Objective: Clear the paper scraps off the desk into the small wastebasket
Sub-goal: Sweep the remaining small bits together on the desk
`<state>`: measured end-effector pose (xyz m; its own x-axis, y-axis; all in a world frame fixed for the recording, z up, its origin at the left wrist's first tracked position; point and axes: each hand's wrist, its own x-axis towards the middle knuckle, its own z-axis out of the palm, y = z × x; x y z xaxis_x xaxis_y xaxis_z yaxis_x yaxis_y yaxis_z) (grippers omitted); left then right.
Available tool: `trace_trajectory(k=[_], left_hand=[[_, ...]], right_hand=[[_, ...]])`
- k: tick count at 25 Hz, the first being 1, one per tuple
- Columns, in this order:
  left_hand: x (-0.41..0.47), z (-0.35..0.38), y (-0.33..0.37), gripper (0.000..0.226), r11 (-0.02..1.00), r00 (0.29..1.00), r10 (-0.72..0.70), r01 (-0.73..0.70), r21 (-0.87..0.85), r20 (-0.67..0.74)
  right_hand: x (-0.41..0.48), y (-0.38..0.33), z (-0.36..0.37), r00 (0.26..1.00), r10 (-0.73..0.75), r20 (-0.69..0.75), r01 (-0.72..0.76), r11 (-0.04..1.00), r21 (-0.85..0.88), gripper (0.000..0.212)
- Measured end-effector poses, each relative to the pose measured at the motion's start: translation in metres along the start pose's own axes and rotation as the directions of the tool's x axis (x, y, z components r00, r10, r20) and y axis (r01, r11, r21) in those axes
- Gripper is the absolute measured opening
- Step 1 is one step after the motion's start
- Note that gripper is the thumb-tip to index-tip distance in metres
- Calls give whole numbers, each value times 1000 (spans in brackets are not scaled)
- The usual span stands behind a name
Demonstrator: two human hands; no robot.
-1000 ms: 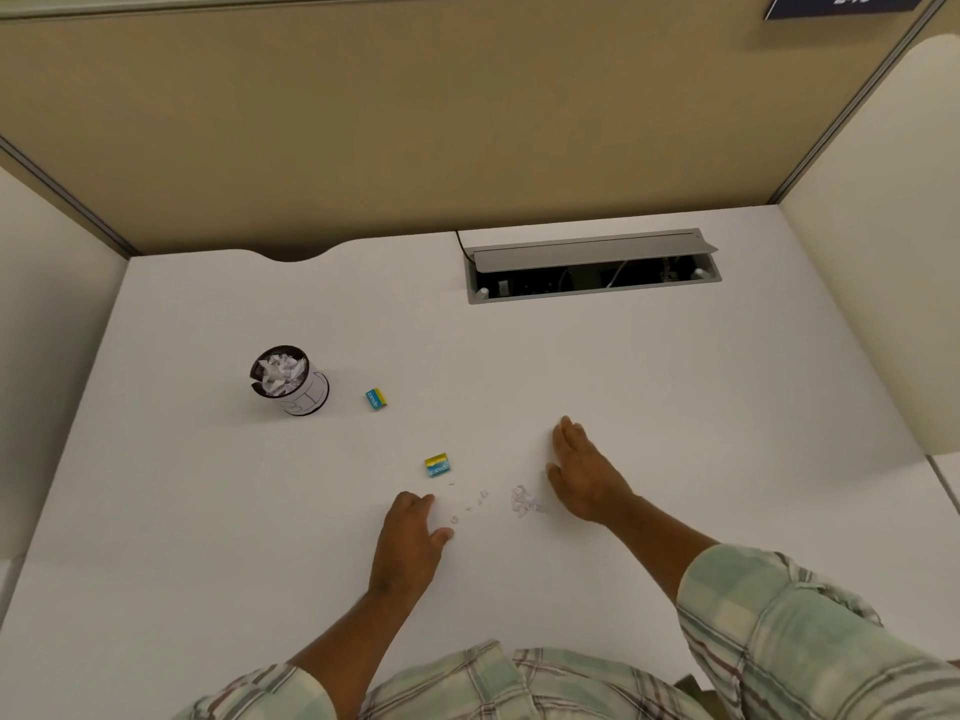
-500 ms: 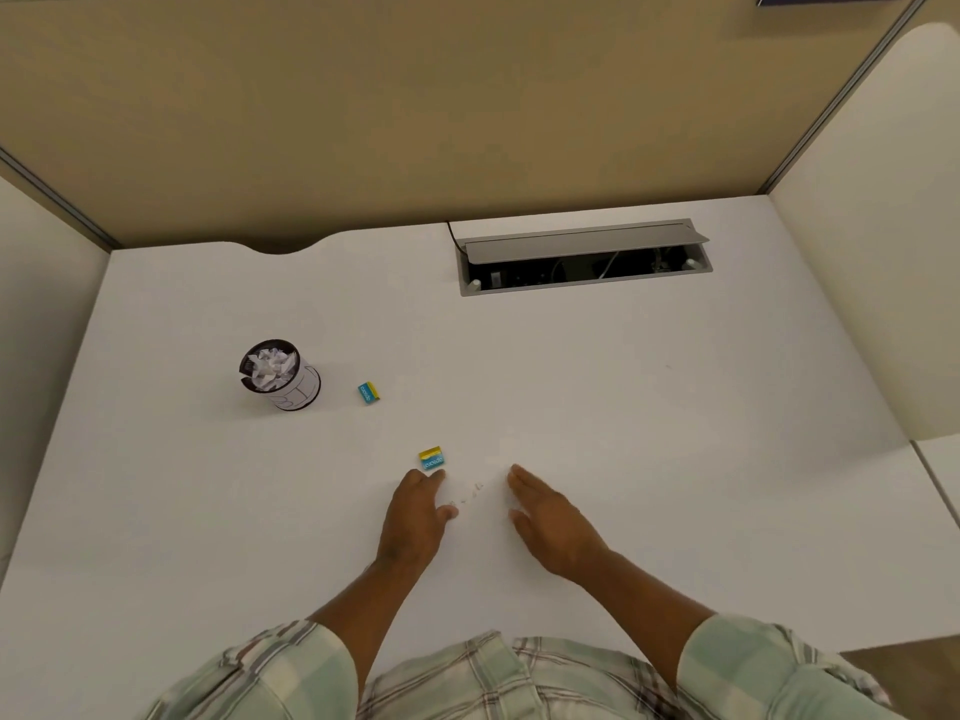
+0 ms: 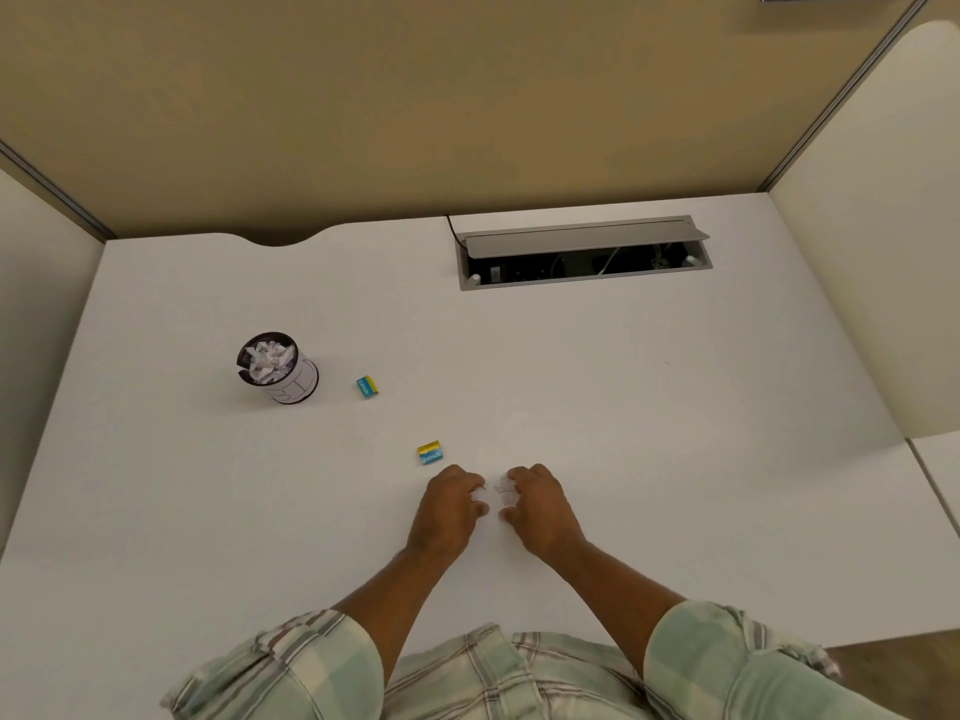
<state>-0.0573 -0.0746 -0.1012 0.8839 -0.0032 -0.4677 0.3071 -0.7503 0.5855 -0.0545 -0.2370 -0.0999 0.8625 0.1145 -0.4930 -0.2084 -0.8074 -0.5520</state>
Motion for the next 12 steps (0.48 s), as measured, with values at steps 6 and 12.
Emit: trace_trajectory(k=[6, 12], left_hand=[[-7, -20, -32, 52, 987, 978, -110, 86, -136, -177], [-5, -14, -16, 64, 996, 995, -81, 78, -45, -56]], right_hand=[[9, 12, -15, 996, 59, -71, -55, 996, 64, 50], [13, 1, -14, 997, -39, 66, 45, 994, -99, 62]])
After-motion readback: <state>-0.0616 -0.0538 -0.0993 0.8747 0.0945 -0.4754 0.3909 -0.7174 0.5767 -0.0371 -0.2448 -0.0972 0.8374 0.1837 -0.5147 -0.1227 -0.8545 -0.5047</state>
